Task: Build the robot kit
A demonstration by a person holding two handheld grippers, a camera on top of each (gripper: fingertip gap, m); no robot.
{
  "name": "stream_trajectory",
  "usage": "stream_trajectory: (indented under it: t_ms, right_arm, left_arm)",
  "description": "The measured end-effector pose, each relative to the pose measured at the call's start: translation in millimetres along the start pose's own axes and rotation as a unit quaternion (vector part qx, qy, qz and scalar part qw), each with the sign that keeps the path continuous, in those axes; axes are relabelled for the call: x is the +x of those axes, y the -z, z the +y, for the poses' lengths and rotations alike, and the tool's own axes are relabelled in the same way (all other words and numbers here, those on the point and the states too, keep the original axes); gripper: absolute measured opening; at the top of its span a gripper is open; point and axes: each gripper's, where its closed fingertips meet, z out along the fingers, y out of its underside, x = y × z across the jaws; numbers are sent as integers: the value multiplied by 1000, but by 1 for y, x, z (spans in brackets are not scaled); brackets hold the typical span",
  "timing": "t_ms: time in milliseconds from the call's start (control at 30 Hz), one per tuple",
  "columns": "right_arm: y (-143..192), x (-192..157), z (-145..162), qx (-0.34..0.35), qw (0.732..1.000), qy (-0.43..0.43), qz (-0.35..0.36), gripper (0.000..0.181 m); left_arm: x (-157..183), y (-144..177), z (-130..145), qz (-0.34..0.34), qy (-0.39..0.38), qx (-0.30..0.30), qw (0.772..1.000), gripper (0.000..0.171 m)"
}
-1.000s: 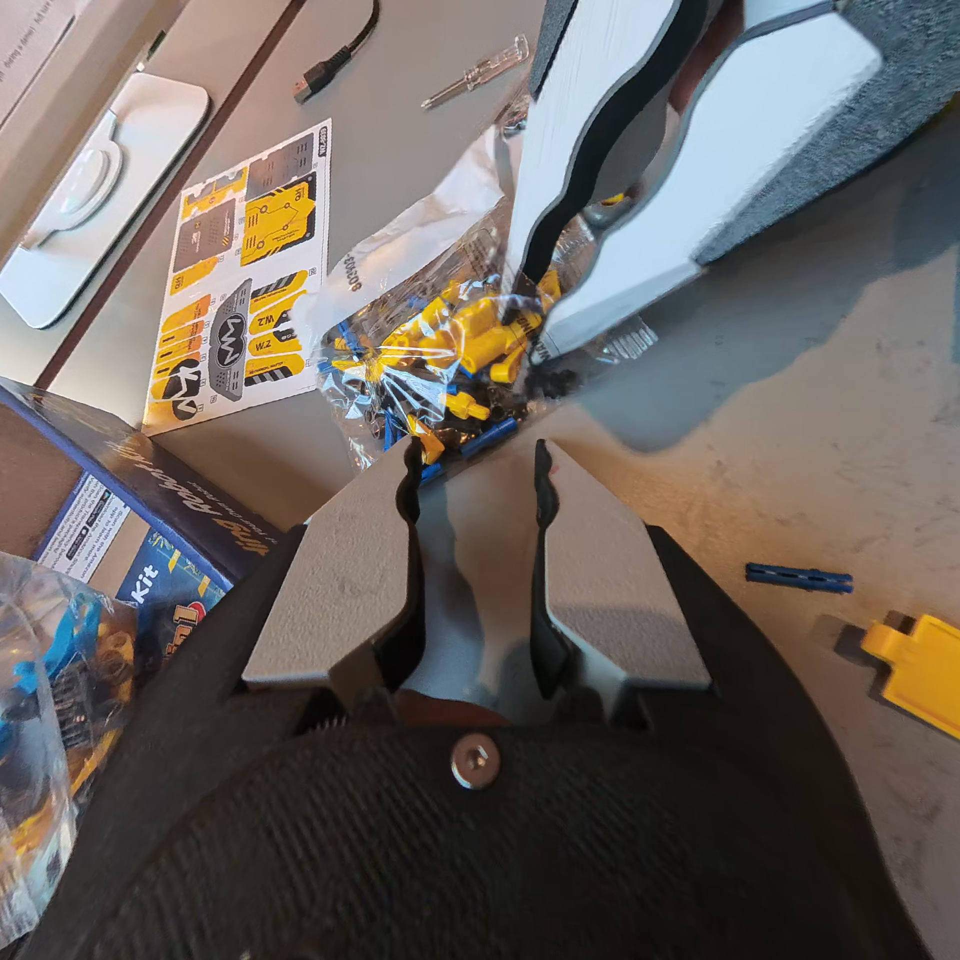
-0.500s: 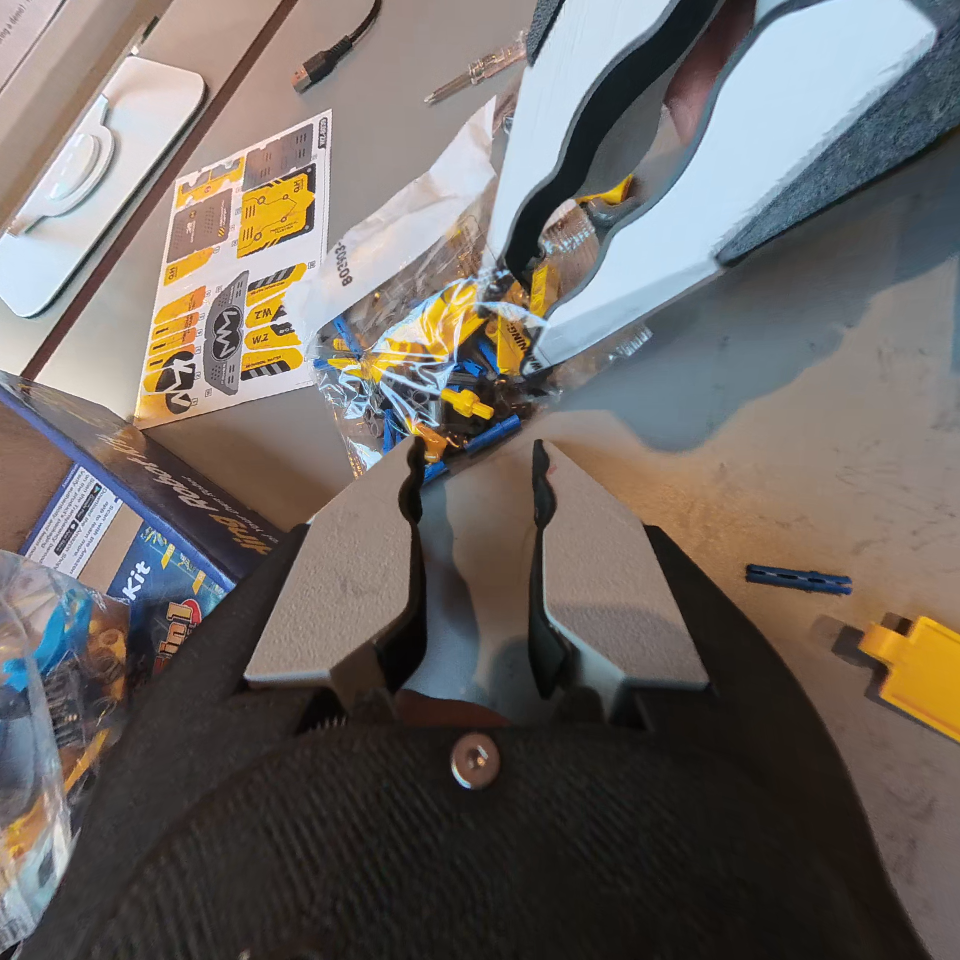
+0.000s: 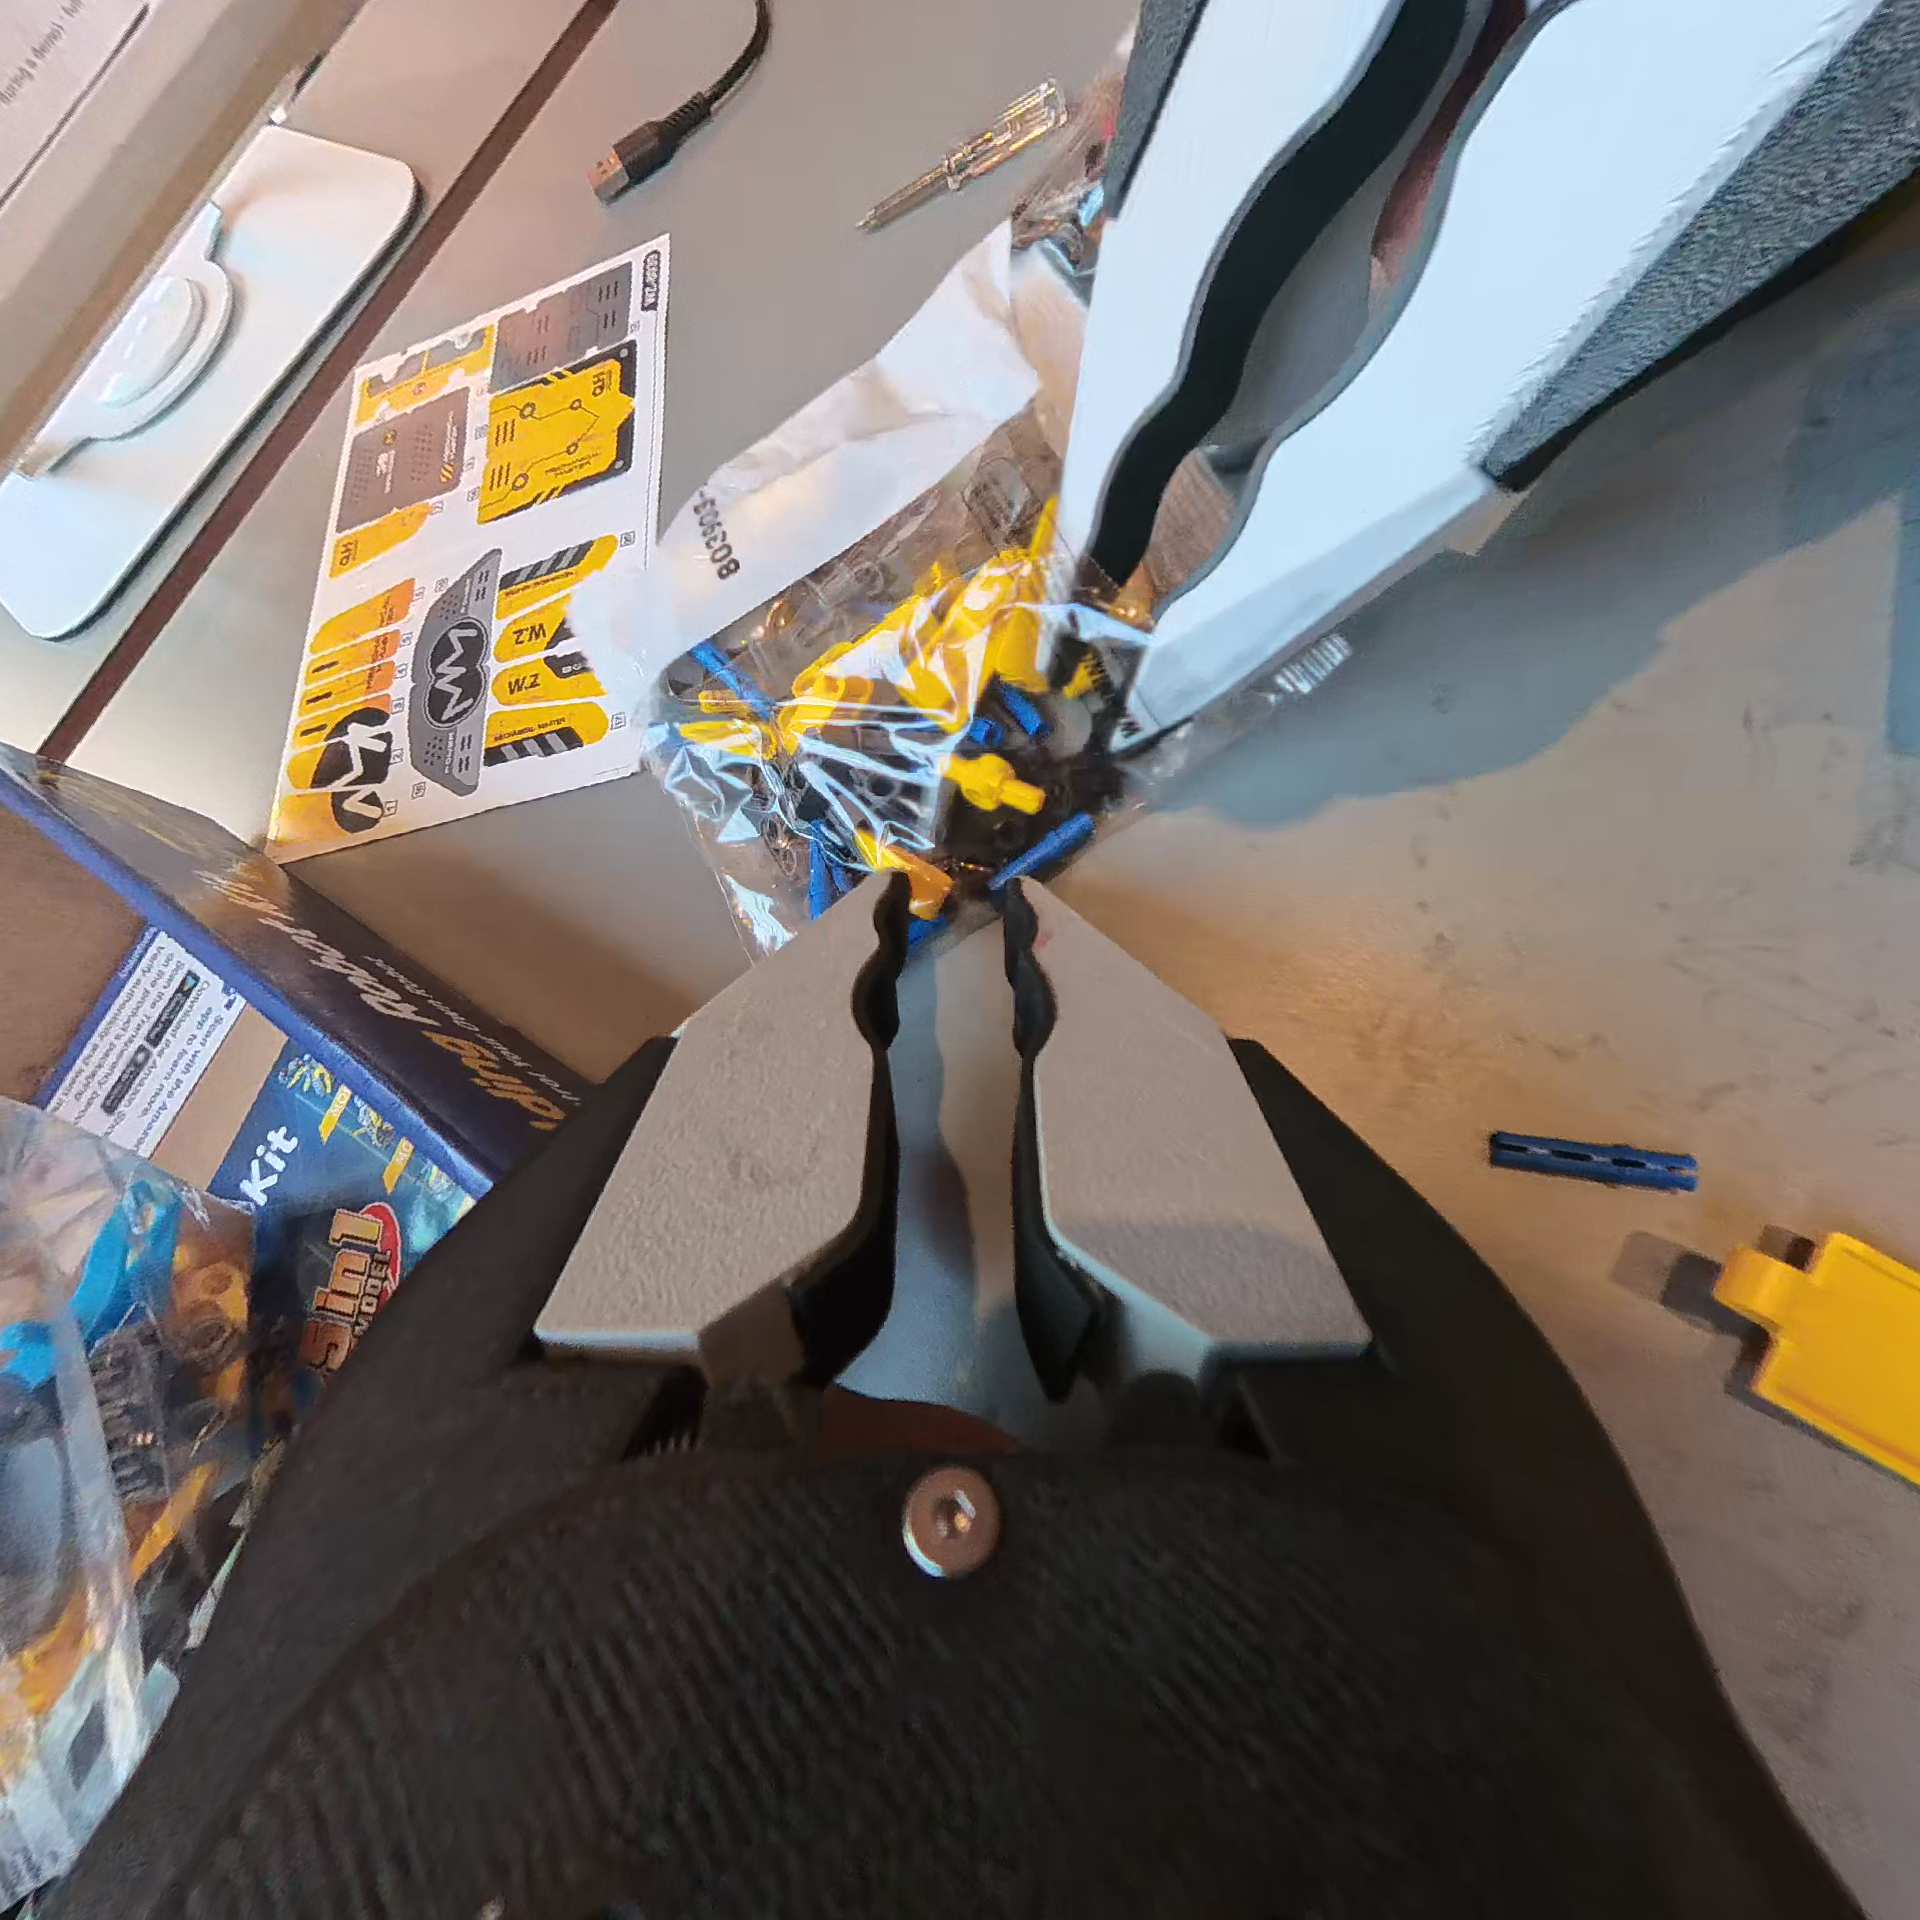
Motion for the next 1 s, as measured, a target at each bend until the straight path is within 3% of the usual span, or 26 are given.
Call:
stream_trajectory:
  t_ms: [100,267,467,600,667,733,767,900,1000]
  right_arm:
    - [-4,-15,7,-22,999,36,-27,7]
    - [-7,-9,8,-31,998,54,7,10]
    - [4,10,6,-35,992,93,78,11]
    - [1,19,14,-54,992,64,94,16]
    - [1,19,15,-51,994,47,86,17]
    - [1,19,15,-50,994,48,86,17]
    - [1,18,15,-51,994,47,84,16]
    - [3,19,17,-54,995,31,76,14]
    - [3,2,8,-19,1000,17,15,10]
  left_arm:
    - [7,-1,3,15,-17,-10,1000,0]
    - [15,-2,3,19,-51,-13,998,0]
    - [14,0,2,27,-33,-8,999,0]
    - [8,1,0,22,-12,1,1000,0]
    - [3,1,-1,9,-1,2,1000,13]
    - [-6,0,-2,-15,16,3,1000,44]
    - [-6,0,-3,-12,23,4,1000,49]
    - [4,-2,-1,8,23,-8,1000,54]
    - [7,-2,-1,17,23,-7,1000,48]
